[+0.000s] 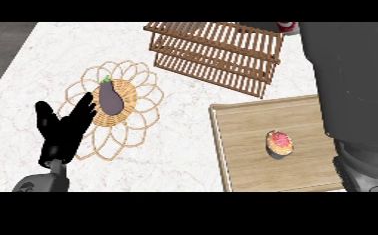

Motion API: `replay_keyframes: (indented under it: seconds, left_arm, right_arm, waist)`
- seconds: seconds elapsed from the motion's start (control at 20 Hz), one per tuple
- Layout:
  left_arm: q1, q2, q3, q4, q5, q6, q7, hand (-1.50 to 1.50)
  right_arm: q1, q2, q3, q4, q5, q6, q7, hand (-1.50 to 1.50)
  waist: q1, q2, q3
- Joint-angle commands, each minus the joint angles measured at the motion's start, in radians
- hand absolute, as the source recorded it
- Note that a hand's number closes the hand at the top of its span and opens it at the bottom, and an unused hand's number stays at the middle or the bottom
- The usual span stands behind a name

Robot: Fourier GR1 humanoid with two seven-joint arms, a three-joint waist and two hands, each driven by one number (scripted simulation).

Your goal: Pick the can from the tray and place it in the tiered shelf

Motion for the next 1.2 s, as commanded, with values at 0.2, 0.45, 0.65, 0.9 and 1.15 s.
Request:
replay_keyframes:
  seconds: [0.2, 0.45, 0.65, 0.9, 1.15]
  left_arm:
    - [-0.012, -0.017, -0.003, 0.039, -0.008, -0.003, 0.008, 0.00]
    - [-0.026, -0.017, 0.011, 0.035, 0.001, 0.000, 0.030, 0.00]
    - [0.003, -0.040, 0.007, 0.067, -0.015, 0.002, -0.029, 0.00]
    - [0.035, 0.001, 0.030, 0.013, 0.001, -0.032, -0.008, 0.00]
    - [0.060, -0.024, 0.015, 0.039, -0.016, -0.029, -0.044, 0.00]
  right_arm:
    - [-0.013, -0.008, 0.000, 0.217, 0.057, -0.135, -0.138, 1.50]
    - [-0.030, -0.007, -0.025, 0.326, 0.071, -0.245, -0.231, 1.50]
    - [-0.031, -0.050, -0.056, 0.318, 0.020, -0.195, -0.295, 1.50]
    - [-0.089, -0.033, -0.059, 0.350, 0.017, -0.183, -0.268, 1.50]
    - [-0.032, -0.076, -0.030, 0.422, 0.057, -0.194, -0.360, 1.50]
  waist:
    - [0.002, 0.006, -0.007]
    - [0.004, 0.007, -0.007]
    - [-0.005, 0.004, -0.007]
    - [-0.001, 0.002, -0.007]
    - [0.000, 0.005, -0.007]
